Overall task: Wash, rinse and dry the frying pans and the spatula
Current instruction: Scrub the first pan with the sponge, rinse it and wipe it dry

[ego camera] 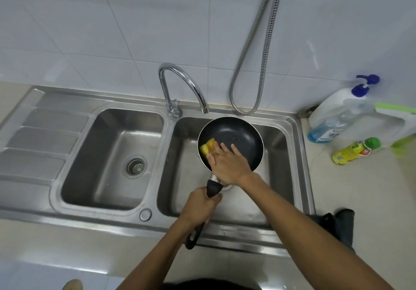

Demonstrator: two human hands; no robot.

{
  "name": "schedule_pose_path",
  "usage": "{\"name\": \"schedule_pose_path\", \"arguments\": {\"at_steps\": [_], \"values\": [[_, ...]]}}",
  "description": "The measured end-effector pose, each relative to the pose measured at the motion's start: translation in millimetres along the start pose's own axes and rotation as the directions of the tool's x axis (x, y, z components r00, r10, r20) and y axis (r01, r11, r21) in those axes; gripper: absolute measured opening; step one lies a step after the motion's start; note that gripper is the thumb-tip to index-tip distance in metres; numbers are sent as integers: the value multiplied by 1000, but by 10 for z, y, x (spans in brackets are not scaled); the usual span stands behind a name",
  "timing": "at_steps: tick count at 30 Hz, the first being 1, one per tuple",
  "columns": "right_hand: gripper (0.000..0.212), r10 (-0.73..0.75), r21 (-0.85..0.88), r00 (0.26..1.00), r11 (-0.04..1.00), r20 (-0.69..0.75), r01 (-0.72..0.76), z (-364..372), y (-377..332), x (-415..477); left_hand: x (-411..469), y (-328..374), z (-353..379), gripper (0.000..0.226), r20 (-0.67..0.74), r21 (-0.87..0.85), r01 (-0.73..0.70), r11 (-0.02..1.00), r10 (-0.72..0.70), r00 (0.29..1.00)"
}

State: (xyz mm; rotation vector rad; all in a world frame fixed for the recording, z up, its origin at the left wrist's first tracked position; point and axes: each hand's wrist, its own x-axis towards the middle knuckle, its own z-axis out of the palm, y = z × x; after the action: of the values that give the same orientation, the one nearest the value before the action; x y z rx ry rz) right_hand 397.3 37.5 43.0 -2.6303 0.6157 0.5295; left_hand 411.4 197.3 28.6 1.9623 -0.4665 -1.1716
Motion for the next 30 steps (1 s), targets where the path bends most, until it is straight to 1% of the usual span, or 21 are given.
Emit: {"name": "schedule_pose_path", "arguments": {"at_steps": [3, 6, 8, 10, 12, 13, 15, 16, 18, 22, 26, 28, 30], "values": [[63, 64, -32, 995, 997, -71, -66, -211, 136, 189, 20, 37, 22, 28, -49, -36, -3, 999, 2, 999], [63, 132, -99, 981, 984, -141, -147, -232, 285, 99, 84, -3, -40, 29, -69, -66, 12, 998, -16, 997], [69, 156, -125, 981, 978, -114, -170, -139, 348, -58, 127, -50, -93, 30, -85, -71, 15, 997, -21, 996], [81, 125, -98, 988, 986, -93, -134, 34, 297, -258, 139, -76, -118, 29, -97, -32, 11, 999, -14, 995], [89, 40, -82, 995, 995, -97, -48, 155, 129, -420, 108, -94, -91, 28, -74, 18, -8, 1000, 10, 997], [89, 16, -58, 995, 998, -95, -21, 177, 57, -452, 88, -102, -59, 28, -59, 56, -22, 998, 26, 998], [71, 16, 39, 995, 999, -97, -13, 152, -23, -392, 43, -100, -5, 28, -56, 117, -36, 992, 43, 998], [64, 31, 85, 995, 996, -96, -22, 120, -22, -314, 37, -90, 1, 27, -62, 116, -31, 993, 38, 997], [63, 64, 133, 991, 990, -119, -48, 43, -10, -182, 43, -84, -25, 25, -77, 74, -12, 997, 18, 997], [55, 47, 87, 968, 996, -245, -26, -19, 50, -87, 20, -46, -105, 28, -93, 23, -1, 1000, 3, 996], [52, 87, -1, 914, 996, -397, -95, 120, 153, -185, 29, -11, -131, 31, -139, -62, 16, 998, -24, 990], [50, 59, -51, 896, 995, -440, -90, 247, 133, -297, 53, 0, -140, 30, -138, -63, 14, 998, -22, 990], [51, 33, -31, 896, 998, -443, -52, 330, 45, -384, 55, -4, -134, 27, -117, -23, 16, 1000, -19, 993]]}}
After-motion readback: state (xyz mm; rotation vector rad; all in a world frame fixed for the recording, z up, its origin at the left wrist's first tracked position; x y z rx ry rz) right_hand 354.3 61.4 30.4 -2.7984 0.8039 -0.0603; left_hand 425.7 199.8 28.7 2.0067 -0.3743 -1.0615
